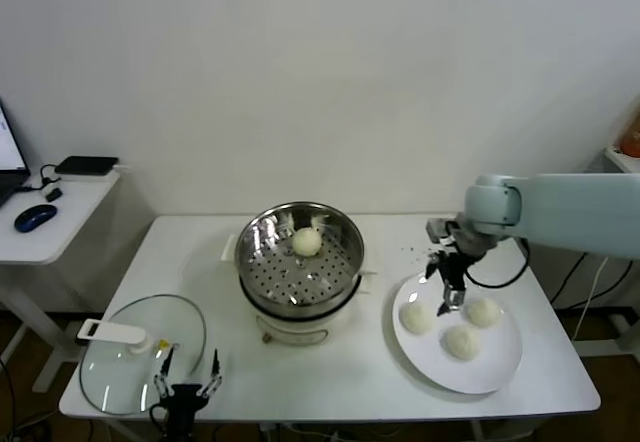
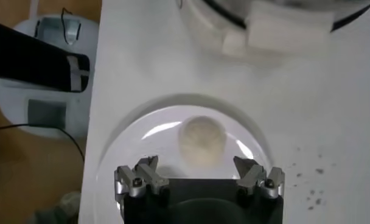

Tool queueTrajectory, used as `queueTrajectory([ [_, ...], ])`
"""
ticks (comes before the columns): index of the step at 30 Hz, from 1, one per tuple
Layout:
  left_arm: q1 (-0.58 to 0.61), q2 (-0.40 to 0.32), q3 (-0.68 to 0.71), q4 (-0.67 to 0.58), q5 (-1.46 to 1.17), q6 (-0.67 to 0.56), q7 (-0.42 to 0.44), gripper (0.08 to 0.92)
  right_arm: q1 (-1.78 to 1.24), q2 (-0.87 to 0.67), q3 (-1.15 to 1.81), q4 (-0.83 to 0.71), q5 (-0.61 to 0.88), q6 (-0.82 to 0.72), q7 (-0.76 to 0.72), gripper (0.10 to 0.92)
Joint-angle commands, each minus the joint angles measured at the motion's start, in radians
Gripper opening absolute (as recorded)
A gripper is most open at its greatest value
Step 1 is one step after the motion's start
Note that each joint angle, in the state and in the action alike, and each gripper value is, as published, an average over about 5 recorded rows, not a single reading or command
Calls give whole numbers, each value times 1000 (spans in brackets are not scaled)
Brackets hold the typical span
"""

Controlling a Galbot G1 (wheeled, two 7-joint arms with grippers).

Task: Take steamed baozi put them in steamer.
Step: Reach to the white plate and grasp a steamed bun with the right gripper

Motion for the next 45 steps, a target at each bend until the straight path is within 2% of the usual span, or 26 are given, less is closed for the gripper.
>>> queueTrajectory([
  [1, -1, -32, -5, 11, 4, -4, -1, 823, -235, -42, 127, -24, -102, -130, 115, 823],
  [12, 0, -26, -5, 6, 5, -4, -1, 823, -414, 12, 336, -111, -113, -163, 280, 823],
  [32, 9, -27, -6, -12, 4, -2, -2, 823, -385, 6, 309, -99, -117, -193, 211, 818],
  [42, 9, -30, -4, -16, 6, -1, -2, 823, -375, 6, 318, -105, -106, -194, 184, 641],
  [45, 11, -29, -6, -20, 6, 0, -1, 823, -338, 0, 301, -92, -89, -190, 159, 616],
])
